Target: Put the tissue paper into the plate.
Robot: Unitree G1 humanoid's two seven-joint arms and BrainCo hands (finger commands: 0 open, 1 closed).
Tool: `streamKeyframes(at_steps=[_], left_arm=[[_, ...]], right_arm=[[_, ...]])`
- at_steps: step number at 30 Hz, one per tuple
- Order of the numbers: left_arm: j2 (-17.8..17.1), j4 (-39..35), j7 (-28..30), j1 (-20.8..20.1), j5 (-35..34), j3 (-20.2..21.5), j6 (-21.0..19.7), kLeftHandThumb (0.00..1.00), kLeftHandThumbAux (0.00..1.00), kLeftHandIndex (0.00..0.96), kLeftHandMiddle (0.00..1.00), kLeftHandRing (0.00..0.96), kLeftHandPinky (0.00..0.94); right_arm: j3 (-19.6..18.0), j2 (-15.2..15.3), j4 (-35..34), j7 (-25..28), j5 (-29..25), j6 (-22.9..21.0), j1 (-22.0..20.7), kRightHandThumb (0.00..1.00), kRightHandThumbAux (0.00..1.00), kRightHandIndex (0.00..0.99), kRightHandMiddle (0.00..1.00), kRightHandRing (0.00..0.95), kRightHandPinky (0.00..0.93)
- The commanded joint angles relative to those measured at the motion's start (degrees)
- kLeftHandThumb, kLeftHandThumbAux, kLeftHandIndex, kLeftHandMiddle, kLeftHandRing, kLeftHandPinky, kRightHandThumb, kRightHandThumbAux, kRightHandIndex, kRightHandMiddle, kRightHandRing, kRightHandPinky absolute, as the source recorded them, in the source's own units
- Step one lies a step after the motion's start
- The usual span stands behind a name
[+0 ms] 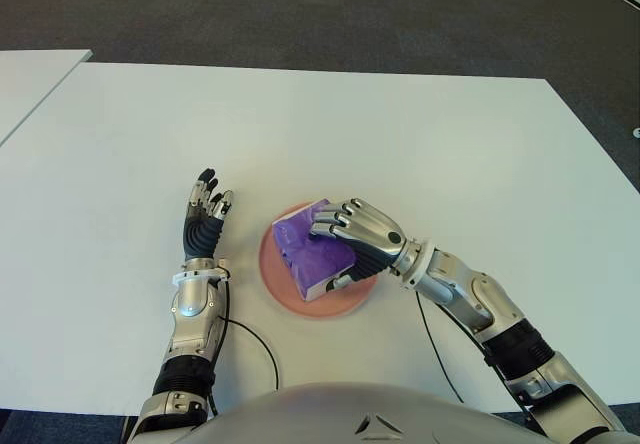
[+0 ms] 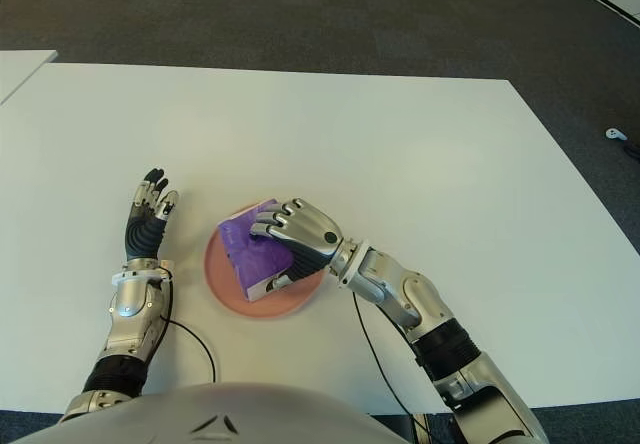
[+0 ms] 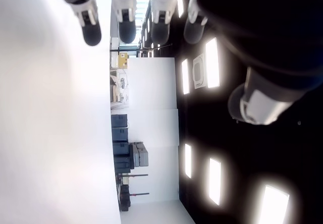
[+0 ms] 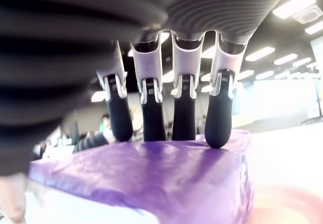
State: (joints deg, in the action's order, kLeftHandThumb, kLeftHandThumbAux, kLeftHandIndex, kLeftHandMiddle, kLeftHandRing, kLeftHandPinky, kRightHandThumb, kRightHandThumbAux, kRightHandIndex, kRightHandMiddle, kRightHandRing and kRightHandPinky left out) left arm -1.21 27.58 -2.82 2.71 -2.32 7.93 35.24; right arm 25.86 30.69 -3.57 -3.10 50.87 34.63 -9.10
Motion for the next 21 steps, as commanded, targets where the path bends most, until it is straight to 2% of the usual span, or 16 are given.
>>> streamKeyframes(at_steps=[1,9,11,17,21], left_arm=[[0.4,3.7,0.6,3.9,0.3,-0.3,-0.8,0.000,0.521,0.000,0.000,0.000,0.000],[0.1,4.4,0.7,3.4,-0.1,-0.1,-0.8,0.000,0.528,0.000,0.000,0.000,0.000],[0.0,4.6,0.6,3.2,-0.1,-0.1,-0.8,0.000,0.527,0.000,0.000,0.000,0.000],[-0.2,5.6,0.3,2.2,-0.1,0.1,-0.9,0.000,0.521,0.000,0.000,0.000,0.000],[0.1,4.6,-0.2,2.3,0.4,-0.2,-1.0,0.000,0.519,0.000,0.000,0.000,0.000]], right_arm=[[-0.8,1.3,-0.8,2.8,-1.6,0.6,-0.3,0.147,0.413,0.022,0.030,0.024,0.016],[-3.5,1.3,-2.3,2.9,-6.7,1.9,0.3,0.133,0.269,0.001,0.001,0.001,0.000],[-5.1,1.1,-3.9,4.0,-9.1,1.1,-0.2,0.137,0.245,0.000,0.000,0.000,0.000],[-10.2,-0.6,-9.2,8.4,-16.1,-4.5,-2.4,0.150,0.206,0.000,0.000,0.000,0.000],[-13.4,-1.7,-10.8,11.2,-22.5,-8.7,-3.1,0.163,0.192,0.000,0.000,0.000,0.000]])
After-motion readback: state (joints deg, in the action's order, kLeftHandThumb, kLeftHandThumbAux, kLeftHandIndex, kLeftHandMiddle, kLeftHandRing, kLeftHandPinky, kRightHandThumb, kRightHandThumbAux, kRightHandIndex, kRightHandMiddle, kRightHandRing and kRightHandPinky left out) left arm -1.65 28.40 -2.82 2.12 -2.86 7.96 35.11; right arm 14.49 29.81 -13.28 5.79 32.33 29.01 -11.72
